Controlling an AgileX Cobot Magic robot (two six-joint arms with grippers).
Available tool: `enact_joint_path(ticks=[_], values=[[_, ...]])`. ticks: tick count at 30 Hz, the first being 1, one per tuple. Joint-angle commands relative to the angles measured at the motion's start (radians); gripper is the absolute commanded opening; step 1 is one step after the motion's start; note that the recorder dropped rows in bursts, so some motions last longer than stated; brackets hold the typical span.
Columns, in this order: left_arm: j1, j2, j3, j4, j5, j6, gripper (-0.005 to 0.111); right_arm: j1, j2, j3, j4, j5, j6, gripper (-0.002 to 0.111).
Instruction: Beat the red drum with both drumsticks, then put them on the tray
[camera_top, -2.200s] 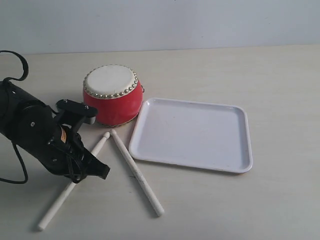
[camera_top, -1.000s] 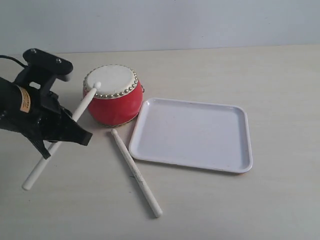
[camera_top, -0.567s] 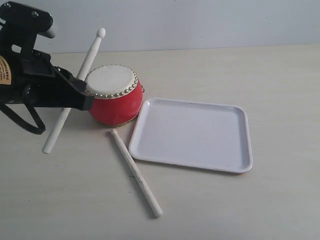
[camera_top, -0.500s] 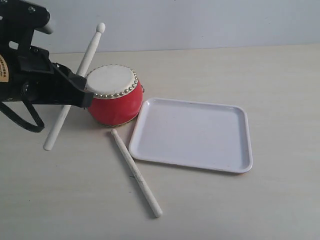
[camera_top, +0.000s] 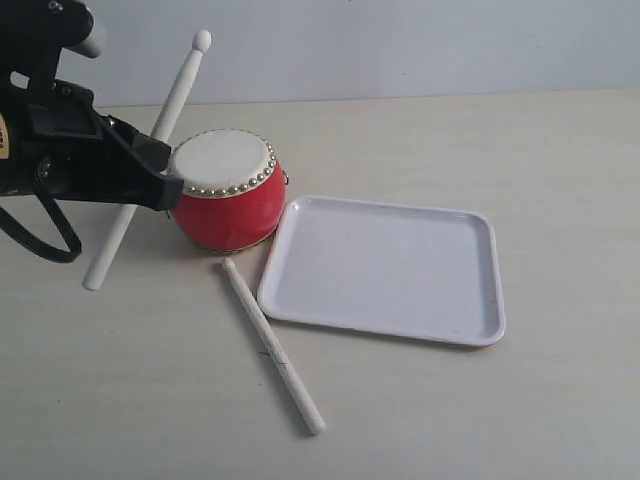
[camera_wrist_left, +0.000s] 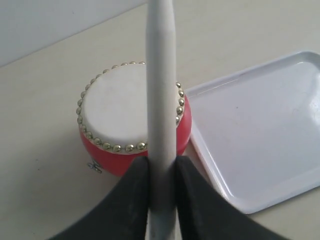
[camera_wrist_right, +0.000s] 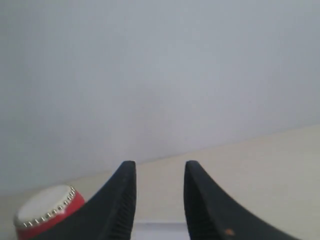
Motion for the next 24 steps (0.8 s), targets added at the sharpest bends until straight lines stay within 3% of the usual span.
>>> enact_joint_path(ticks=[1,18,24], values=[[0.004,-0.008,0.002,0.019,-0.017,0.005,0.0,-0.007,-0.006,0.005,0.198,-0.116,0.006,0.032],[0.004,-0.159,0.002,0.035,-0.085,-0.004,0.0,-0.007,-0.006,-0.005,0.198,-0.188,0.106,0.032],[0.004,-0.242,0.002,0.04,-0.085,-0.004,0.0,0.052,-0.006,-0.119,-0.271,-0.172,0.414,0.032]])
